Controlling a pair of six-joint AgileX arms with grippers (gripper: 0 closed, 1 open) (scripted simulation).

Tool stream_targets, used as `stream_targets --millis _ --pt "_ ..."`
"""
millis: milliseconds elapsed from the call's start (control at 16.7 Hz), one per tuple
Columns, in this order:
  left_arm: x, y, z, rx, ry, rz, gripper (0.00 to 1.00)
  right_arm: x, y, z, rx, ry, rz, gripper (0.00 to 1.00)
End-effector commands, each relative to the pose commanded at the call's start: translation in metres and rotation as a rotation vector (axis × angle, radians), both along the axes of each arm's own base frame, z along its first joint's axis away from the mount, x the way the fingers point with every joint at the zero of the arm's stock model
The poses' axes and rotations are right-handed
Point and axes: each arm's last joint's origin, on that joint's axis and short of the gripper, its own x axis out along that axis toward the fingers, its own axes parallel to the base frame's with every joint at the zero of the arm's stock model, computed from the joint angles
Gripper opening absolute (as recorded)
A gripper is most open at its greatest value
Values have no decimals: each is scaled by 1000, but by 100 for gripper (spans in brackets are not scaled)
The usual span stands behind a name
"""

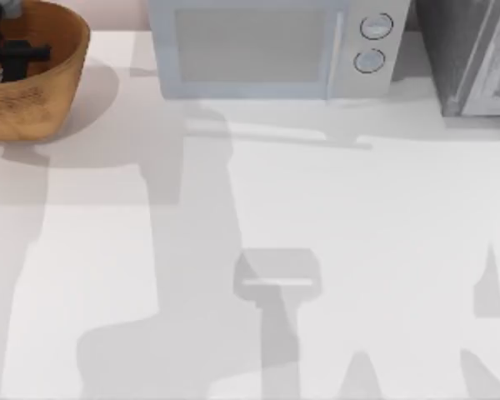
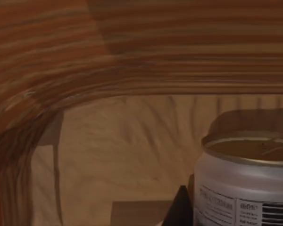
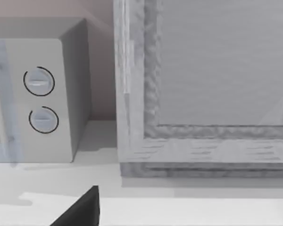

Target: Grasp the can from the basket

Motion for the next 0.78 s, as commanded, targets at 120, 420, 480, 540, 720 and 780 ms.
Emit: stream_targets --millis 120,420,480,540,720,780 --pt "0 0 0 0 0 0 0 0 0 0 0 0 0 100" --pt "0 0 0 0 0 0 0 0 0 0 0 0 0 100" --pt "0 0 0 0 0 0 0 0 0 0 0 0 0 100" --pt "0 0 0 0 0 0 0 0 0 0 0 0 0 100" --pt "-2 0 21 4 -38 3 0 0 0 0 0 0 0 100" --pt "-3 -3 26 -1 -47 0 0 0 0 0 0 0 0 100"
